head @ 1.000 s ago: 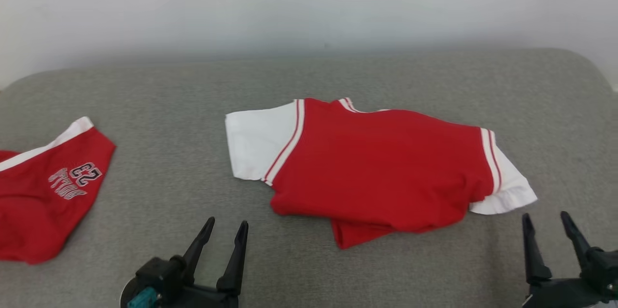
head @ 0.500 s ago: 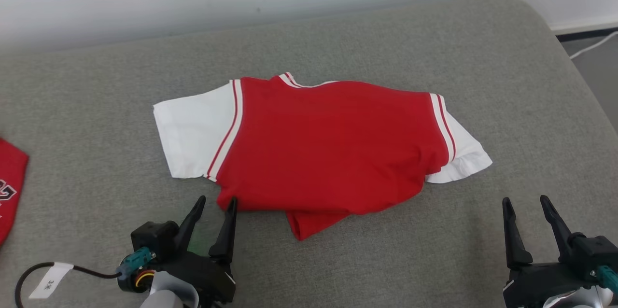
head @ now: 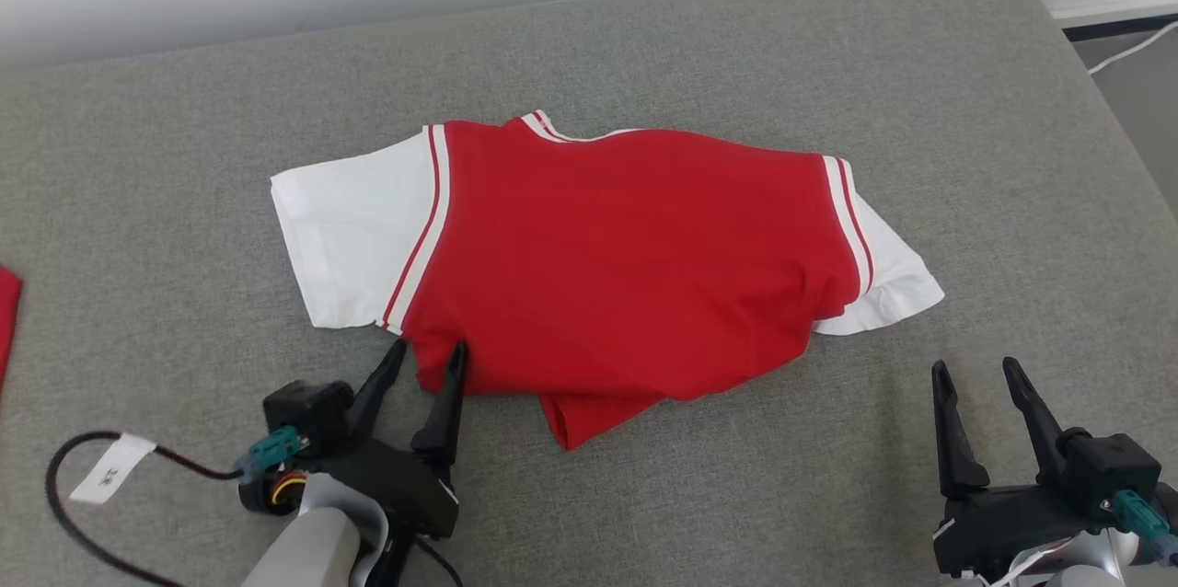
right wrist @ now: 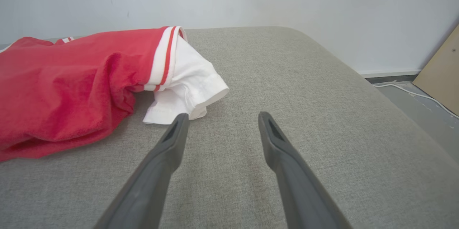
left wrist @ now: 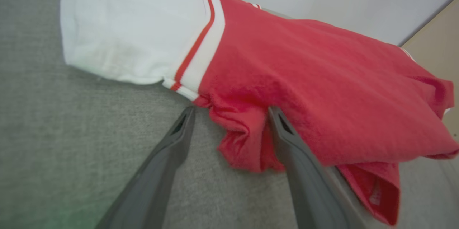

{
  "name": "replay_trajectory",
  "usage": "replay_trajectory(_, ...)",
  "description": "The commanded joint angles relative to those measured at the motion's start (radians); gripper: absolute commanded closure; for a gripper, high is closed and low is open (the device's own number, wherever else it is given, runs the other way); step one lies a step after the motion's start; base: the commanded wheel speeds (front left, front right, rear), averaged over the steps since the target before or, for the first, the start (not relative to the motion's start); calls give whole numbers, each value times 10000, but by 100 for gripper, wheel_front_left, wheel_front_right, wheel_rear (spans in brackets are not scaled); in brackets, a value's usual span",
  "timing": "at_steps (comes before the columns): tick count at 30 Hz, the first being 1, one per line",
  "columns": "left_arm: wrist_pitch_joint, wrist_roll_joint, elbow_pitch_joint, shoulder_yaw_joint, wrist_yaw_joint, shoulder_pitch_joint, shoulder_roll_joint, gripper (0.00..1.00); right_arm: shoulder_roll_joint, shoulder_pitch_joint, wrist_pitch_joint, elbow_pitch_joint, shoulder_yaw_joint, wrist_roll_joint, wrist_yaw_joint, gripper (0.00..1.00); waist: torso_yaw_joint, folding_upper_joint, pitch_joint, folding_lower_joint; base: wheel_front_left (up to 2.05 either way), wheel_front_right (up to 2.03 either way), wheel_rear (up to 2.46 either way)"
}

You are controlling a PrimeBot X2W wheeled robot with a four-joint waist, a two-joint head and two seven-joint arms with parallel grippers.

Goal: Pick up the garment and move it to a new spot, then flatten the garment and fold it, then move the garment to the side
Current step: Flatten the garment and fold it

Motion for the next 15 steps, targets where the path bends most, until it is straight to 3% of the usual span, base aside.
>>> replay_trajectory(1, 176, -242, 374, -379, -226, 278, -371, 100, 28, -98, -13, 30, 28, 52, -10, 0, 7, 2, 18, 3, 0, 0, 0)
replay_trajectory(7, 174, -903, 343, -1531, -233, -304, -155, 100, 49, -73, -15, 92, -12, 177, -10, 0, 50, 2, 67, 3, 0, 0, 0)
replay_trajectory(15, 101, 77, -535, -1095, -130, -640, 482, 100, 147, 20, -13, 166, -55, 205, -12, 0, 80, 2, 14, 3, 0, 0, 0)
